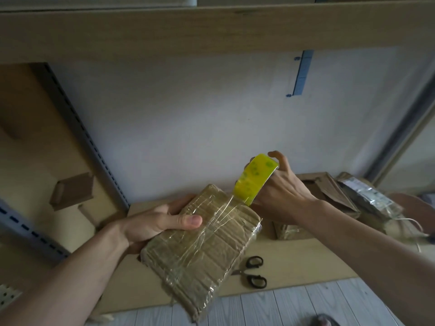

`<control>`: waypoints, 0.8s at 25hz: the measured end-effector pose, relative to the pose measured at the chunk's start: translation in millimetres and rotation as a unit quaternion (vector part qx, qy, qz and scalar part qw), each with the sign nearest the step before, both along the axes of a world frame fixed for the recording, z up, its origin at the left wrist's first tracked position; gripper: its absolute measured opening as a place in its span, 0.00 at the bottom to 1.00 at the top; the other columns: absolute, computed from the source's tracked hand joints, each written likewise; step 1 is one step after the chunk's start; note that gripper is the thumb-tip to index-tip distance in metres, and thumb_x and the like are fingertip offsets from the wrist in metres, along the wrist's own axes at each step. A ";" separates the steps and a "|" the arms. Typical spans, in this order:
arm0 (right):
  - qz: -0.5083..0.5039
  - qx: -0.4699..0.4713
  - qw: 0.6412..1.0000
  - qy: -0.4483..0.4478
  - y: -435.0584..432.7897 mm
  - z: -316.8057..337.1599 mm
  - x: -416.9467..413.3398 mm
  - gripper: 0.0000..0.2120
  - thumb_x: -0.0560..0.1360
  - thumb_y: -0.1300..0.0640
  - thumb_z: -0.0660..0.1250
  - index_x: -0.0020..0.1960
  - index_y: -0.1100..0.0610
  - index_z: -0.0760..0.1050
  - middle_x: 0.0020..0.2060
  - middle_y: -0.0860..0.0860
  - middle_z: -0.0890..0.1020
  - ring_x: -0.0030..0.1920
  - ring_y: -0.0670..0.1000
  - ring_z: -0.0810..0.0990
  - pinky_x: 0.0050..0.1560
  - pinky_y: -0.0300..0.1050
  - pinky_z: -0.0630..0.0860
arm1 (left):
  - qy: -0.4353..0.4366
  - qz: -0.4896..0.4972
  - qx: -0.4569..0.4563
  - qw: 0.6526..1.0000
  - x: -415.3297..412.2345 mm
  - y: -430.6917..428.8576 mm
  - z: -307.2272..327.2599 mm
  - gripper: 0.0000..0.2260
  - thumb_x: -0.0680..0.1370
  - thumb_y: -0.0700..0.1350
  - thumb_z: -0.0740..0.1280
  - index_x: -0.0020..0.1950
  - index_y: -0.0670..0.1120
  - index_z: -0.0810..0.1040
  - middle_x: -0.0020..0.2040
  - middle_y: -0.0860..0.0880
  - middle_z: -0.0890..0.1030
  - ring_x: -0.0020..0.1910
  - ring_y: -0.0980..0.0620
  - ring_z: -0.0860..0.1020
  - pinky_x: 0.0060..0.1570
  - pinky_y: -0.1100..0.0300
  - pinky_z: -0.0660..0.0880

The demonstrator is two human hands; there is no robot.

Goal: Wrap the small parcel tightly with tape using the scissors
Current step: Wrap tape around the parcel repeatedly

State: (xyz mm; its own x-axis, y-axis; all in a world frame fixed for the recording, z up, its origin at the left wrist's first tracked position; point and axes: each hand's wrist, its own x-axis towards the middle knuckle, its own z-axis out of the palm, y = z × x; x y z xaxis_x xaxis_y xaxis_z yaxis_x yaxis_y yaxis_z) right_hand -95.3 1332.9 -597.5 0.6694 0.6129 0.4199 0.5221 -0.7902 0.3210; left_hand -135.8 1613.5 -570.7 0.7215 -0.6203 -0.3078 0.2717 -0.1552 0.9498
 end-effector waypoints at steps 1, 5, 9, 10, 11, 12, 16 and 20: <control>0.000 -0.008 1.000 -0.002 -0.7 -0.5 0.5 0.06 0.76 0.45 0.65 0.52 0.41 0.76 0.52 0.44 0.80 0.57 0.53 0.79 0.68 0.61 0.58 | -0.003 -0.007 -0.008 1.000 -0.7 -1.4 1.2 0.26 0.59 0.58 0.83 0.56 0.64 0.83 0.60 0.57 0.83 0.58 0.60 0.81 0.52 0.65 0.78; 0.019 -0.021 0.999 -0.022 -5.6 -4.0 0.9 0.06 0.76 0.46 0.65 0.52 0.42 0.78 0.53 0.45 0.81 0.57 0.54 0.80 0.68 0.61 0.58 | 0.012 -0.021 -0.001 1.000 2.8 1.0 -1.7 0.29 0.65 0.50 0.81 0.65 0.61 0.79 0.67 0.51 0.80 0.66 0.49 0.78 0.59 0.56 0.78; 0.026 0.006 0.998 -0.061 -11.2 1.5 5.1 0.09 0.80 0.47 0.60 0.54 0.44 0.78 0.50 0.46 0.80 0.57 0.54 0.78 0.66 0.61 0.60 | 0.025 -0.005 0.051 0.998 7.7 2.5 -6.0 0.36 0.64 0.50 0.81 0.71 0.53 0.73 0.65 0.46 0.81 0.64 0.45 0.80 0.58 0.52 0.79; 0.027 0.022 0.997 -0.067 -11.1 2.4 6.1 0.08 0.80 0.48 0.59 0.53 0.45 0.77 0.48 0.46 0.79 0.56 0.53 0.76 0.65 0.61 0.61 | 0.028 -0.003 0.055 0.998 7.8 1.9 -6.4 0.39 0.62 0.53 0.83 0.71 0.53 0.73 0.65 0.47 0.81 0.63 0.46 0.80 0.55 0.55 0.79; 0.026 0.031 0.997 -0.071 -11.1 2.3 7.2 0.07 0.81 0.49 0.59 0.52 0.45 0.76 0.47 0.46 0.77 0.55 0.52 0.74 0.64 0.60 0.63 | 0.030 -0.005 0.052 0.998 7.1 1.1 -6.5 0.41 0.59 0.56 0.84 0.70 0.54 0.73 0.65 0.48 0.81 0.62 0.48 0.81 0.53 0.58 0.79; 0.026 0.028 0.997 -0.071 -11.0 1.4 7.8 0.07 0.81 0.49 0.59 0.52 0.44 0.76 0.46 0.46 0.76 0.54 0.51 0.73 0.63 0.60 0.63 | 0.027 -0.008 0.046 0.999 6.1 0.4 -6.4 0.42 0.58 0.58 0.84 0.69 0.55 0.74 0.64 0.49 0.81 0.61 0.49 0.81 0.52 0.59 0.79; 0.027 0.010 0.999 -0.040 -11.2 -9.5 10.0 0.07 0.81 0.46 0.59 0.51 0.43 0.76 0.44 0.44 0.76 0.50 0.51 0.76 0.62 0.56 0.62 | 0.015 -0.015 0.007 1.000 3.7 -0.9 -4.1 0.33 0.58 0.59 0.83 0.62 0.63 0.80 0.64 0.54 0.82 0.61 0.55 0.80 0.52 0.63 0.78; 0.045 0.027 0.998 -0.024 -6.1 -11.6 9.6 0.08 0.82 0.47 0.59 0.48 0.44 0.75 0.42 0.44 0.73 0.48 0.51 0.75 0.60 0.54 0.62 | -0.004 -0.045 -0.018 0.999 5.6 0.2 -6.7 0.33 0.66 0.50 0.81 0.69 0.56 0.75 0.69 0.43 0.77 0.67 0.42 0.76 0.61 0.51 0.77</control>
State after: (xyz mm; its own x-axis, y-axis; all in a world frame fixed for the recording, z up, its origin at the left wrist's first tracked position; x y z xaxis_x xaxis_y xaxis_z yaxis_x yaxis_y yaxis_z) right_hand -85.6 1326.7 -609.1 0.5902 0.6458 0.4843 0.5772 -0.7570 0.3062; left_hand -130.2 1613.7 -577.5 0.6648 -0.6934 -0.2778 0.2506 -0.1434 0.9574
